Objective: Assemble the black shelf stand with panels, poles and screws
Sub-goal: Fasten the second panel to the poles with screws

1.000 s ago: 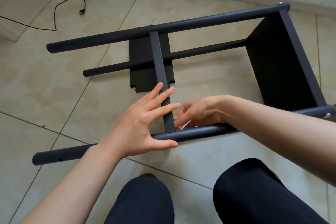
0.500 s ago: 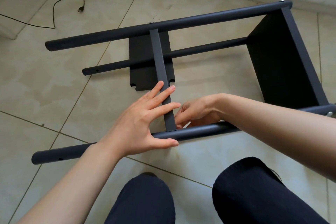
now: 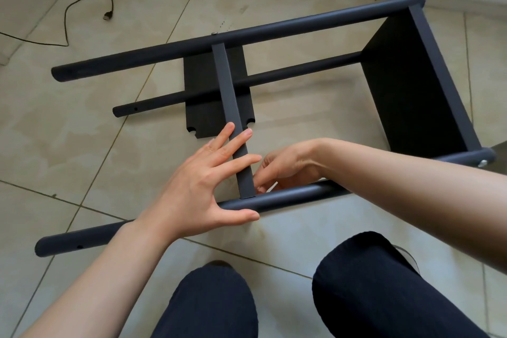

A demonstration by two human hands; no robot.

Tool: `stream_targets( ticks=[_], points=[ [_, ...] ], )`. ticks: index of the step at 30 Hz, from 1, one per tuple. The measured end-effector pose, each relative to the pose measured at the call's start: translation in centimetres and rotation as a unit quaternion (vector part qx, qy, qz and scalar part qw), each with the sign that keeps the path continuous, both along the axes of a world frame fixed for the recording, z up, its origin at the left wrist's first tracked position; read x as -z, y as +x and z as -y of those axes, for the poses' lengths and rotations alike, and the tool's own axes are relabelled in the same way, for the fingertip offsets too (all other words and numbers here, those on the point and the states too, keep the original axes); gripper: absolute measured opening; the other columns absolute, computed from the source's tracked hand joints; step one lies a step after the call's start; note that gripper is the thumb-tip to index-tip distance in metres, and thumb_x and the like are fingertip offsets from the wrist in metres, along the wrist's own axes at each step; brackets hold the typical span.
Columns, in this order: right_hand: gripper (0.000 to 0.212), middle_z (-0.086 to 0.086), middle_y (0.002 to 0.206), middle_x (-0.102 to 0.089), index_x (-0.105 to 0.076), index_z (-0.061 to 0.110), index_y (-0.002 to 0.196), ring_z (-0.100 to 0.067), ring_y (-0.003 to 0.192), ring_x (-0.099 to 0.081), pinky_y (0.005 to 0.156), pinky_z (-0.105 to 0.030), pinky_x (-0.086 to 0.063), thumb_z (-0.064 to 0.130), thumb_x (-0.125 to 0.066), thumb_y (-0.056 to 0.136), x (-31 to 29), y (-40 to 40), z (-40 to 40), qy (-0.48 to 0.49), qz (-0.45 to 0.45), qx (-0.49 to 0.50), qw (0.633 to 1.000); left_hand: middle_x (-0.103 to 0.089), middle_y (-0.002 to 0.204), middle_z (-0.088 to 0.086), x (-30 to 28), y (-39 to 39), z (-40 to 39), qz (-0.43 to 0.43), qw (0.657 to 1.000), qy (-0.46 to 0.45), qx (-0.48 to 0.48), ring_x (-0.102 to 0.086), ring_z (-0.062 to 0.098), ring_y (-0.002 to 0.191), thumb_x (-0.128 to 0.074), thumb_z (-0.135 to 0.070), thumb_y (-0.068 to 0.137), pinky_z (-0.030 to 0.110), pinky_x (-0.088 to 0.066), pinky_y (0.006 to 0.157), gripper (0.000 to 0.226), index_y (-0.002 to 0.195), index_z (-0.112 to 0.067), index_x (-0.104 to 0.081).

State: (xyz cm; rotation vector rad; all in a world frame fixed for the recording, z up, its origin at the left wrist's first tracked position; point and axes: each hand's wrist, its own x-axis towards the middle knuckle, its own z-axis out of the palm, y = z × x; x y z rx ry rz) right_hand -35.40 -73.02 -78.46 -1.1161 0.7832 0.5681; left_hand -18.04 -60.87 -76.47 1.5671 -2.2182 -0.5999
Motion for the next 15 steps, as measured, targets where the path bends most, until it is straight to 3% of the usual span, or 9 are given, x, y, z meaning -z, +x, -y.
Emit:
stream_targets(
  ticks=[5,7,9,15],
  points=[
    [0.026,-0.003,0.077,-0.059,-0.061,0.009,0.07,-0.016,0.083,-0.059,0.091,-0.03,-0.048,0.003,-0.054,0.094,0.12,-0.23,0.2,0.021,0.026,0.014,0.999,-0.025,0.165,-0.01,-0.09,-0.14,0.0,-0.009,1.0,-0.003,0.002,-0.01,0.014,0.155,-0.065,-0.07,0.077,0.043,-0.026,0.117,0.078,0.143,-0.032,-0.051],
    [0.013,-0.003,0.083,-0.062,-0.064,0.007,0.085,-0.013,0.079,-0.063,0.081,-0.025,-0.053,0.008,-0.057,0.096,-0.07,-0.57,0.51,0.027,0.027,0.013,0.999,-0.025,0.165,-0.01,-0.07,-0.09,-0.01,-0.008,1.0,-0.003,-0.001,-0.01,0.014,0.155,-0.065,-0.07,0.076,0.044,-0.026,0.117,0.078,0.143,-0.031,-0.052],
    [0.014,-0.002,0.082,-0.064,-0.064,0.008,0.084,-0.012,0.074,-0.064,0.073,-0.023,-0.053,0.01,-0.058,0.096,-0.13,-0.79,0.7,0.026,0.021,0.022,0.999,-0.025,0.165,-0.01,-0.06,-0.12,-0.04,-0.01,1.0,-0.005,-0.001,-0.011,0.015,0.155,-0.065,-0.069,0.076,0.045,-0.028,0.117,0.079,0.143,-0.03,-0.053],
    [0.03,-0.004,0.075,-0.059,-0.056,0.011,0.064,-0.017,0.081,-0.058,0.089,-0.032,-0.048,0.003,-0.053,0.093,0.33,0.1,0.27,0.019,0.021,0.007,1.0,-0.027,0.165,-0.007,-0.31,-0.18,-0.05,-0.004,1.0,-0.004,0.008,-0.012,0.017,0.155,-0.066,-0.067,0.077,0.045,-0.029,0.116,0.077,0.141,-0.026,-0.055]
  ],
)
